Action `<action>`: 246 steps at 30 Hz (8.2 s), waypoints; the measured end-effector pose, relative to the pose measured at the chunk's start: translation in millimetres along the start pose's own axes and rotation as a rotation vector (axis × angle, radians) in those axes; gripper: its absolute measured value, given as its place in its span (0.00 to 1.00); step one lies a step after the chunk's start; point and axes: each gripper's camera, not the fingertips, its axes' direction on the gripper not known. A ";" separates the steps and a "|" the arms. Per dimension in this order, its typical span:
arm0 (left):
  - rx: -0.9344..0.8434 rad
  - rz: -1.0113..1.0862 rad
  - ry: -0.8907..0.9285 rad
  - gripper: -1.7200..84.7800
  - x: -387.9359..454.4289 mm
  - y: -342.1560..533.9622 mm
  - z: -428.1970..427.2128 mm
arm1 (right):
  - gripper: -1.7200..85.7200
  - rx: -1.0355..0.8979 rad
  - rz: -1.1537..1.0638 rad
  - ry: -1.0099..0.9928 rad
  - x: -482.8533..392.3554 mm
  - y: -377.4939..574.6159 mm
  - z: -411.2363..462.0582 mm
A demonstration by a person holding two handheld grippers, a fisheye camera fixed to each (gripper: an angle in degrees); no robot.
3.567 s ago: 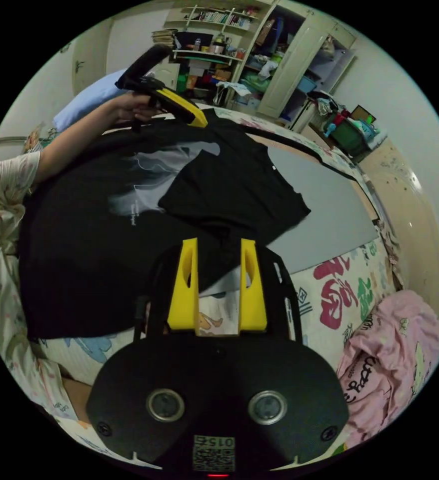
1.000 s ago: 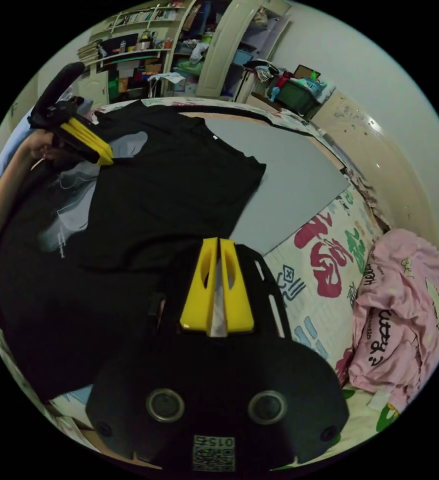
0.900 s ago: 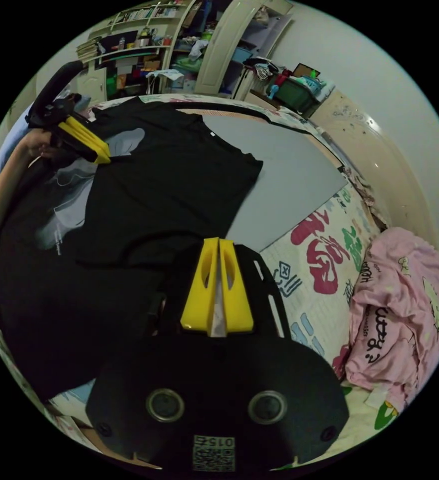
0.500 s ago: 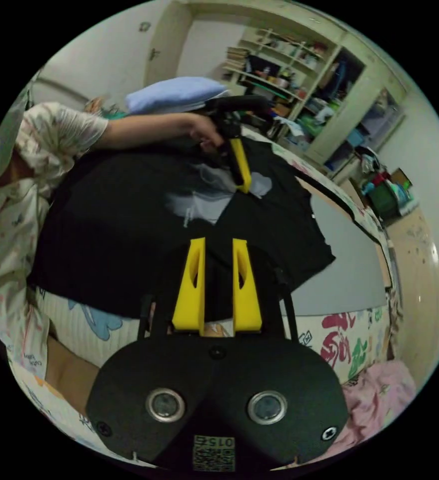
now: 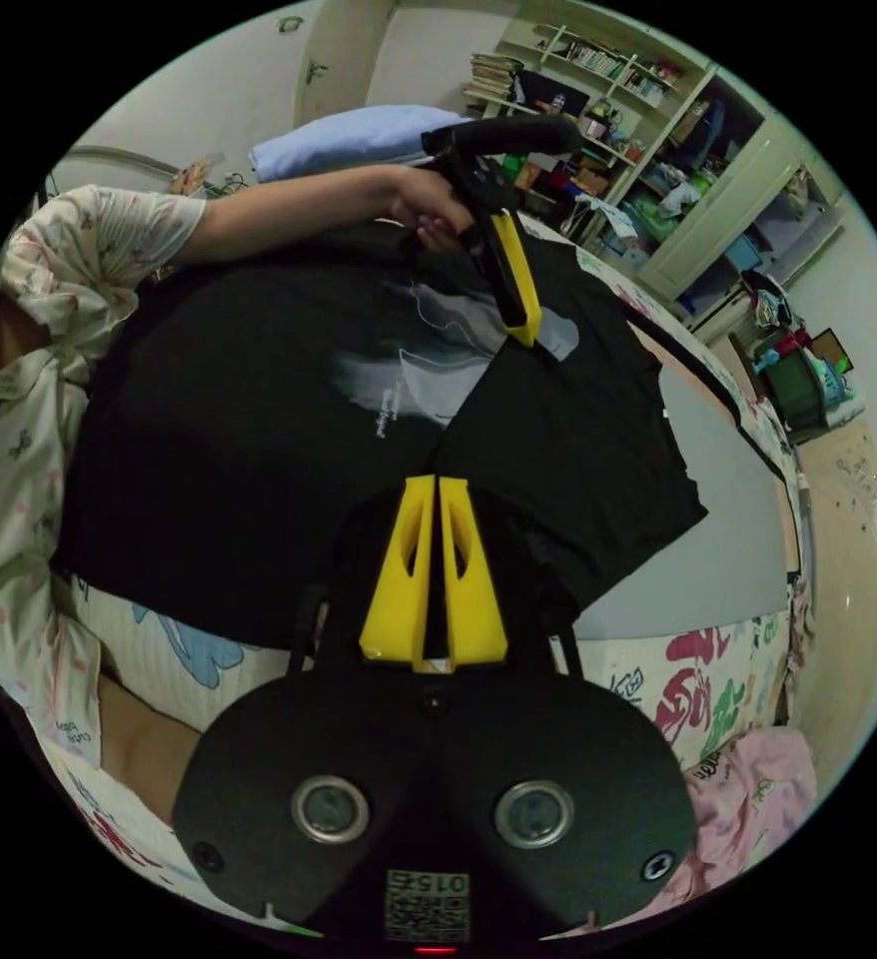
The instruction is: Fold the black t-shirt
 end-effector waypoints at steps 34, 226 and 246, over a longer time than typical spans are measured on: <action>0.400 -1.075 -0.425 0.16 -122.7 190.6 -54.3 | 0.01 -0.001 0.055 0.004 -37.1 5.1 -2.3; 0.414 0.152 -0.079 0.10 270.0 284.9 165.3 | 0.13 0.538 0.930 -0.150 172.9 303.0 -74.8; 0.182 0.367 -0.028 0.03 296.9 213.9 213.6 | 0.02 0.406 1.205 -0.150 264.4 126.4 56.6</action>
